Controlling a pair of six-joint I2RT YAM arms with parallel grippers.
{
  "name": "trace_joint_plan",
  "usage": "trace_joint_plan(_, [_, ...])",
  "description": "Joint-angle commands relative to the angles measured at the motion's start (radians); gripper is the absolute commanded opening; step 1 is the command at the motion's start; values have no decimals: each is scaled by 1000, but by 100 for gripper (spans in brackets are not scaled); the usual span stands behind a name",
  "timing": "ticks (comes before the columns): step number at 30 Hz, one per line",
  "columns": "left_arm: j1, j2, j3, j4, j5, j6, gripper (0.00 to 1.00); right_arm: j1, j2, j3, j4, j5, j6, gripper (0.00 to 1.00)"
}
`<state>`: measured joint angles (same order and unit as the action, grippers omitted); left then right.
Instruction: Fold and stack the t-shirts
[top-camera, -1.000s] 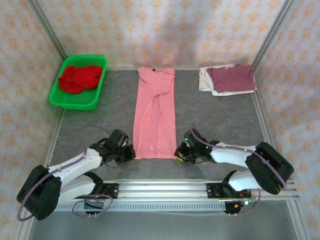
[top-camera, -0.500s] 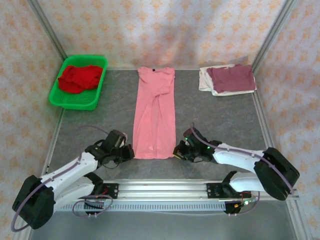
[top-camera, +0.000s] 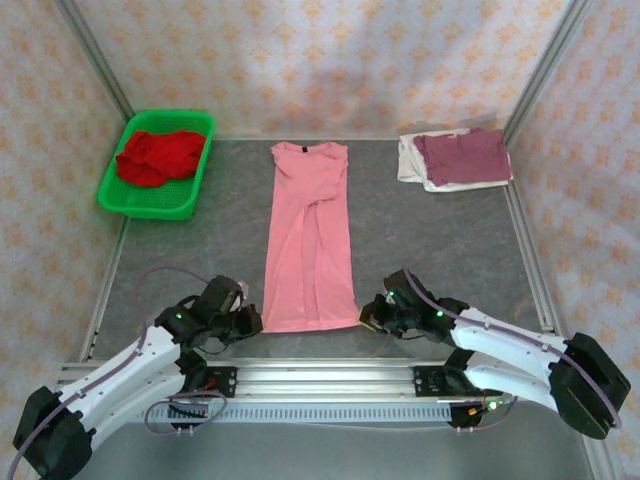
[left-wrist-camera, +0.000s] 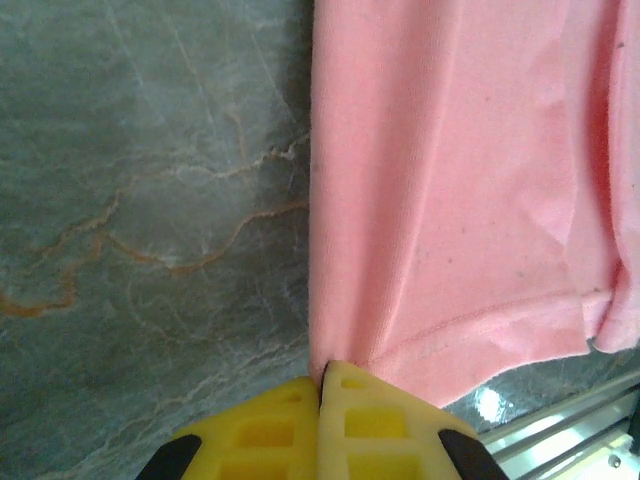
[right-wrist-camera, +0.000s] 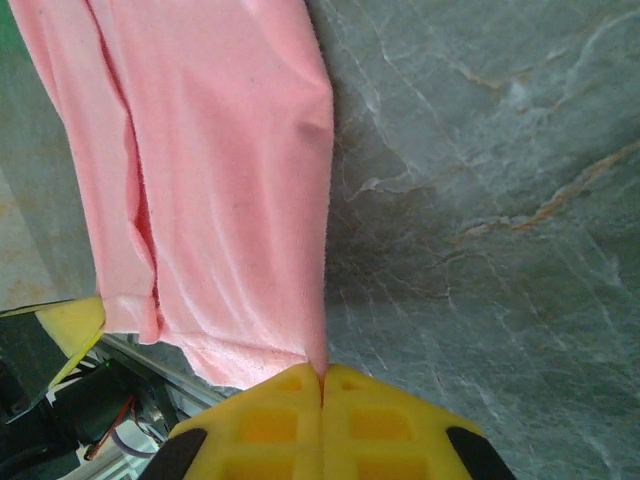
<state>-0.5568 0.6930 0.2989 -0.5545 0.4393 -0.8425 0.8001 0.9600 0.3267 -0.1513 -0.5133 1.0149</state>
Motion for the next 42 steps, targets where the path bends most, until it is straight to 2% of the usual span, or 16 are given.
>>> trace_joint_plan(1, [-9, -37, 29, -76, 1, -22, 0, 11, -25, 7, -33, 18, 14, 0])
trace_joint_plan(5, [-10, -47, 76, -83, -46, -17, 0, 11, -44, 34, -46, 70, 12, 0])
trace_joint_plan(8, [-4, 12, 154, -67, -96, 12, 0, -2, -15, 135, -85, 119, -47, 0])
trace_joint_plan(20, [243, 523, 622, -31, -54, 368, 0, -215, 356, 542, -120, 153, -331, 0])
trace_joint_plan(25, [287, 735, 803, -7, -68, 474, 0, -263, 509, 703, -107, 145, -401, 0])
trace_joint_plan(30, [321, 886, 934, -7, -85, 514, 0, -302, 632, 809, -96, 140, -434, 0])
trace_joint_plan(37, [357, 1020, 1023, 11, -87, 530, 0, -347, 752, 901, -84, 127, -458, 0])
trace_joint_plan(42, [376, 1174, 1183, -17, -93, 551, 0, -377, 879, 1036, -86, 109, -490, 0])
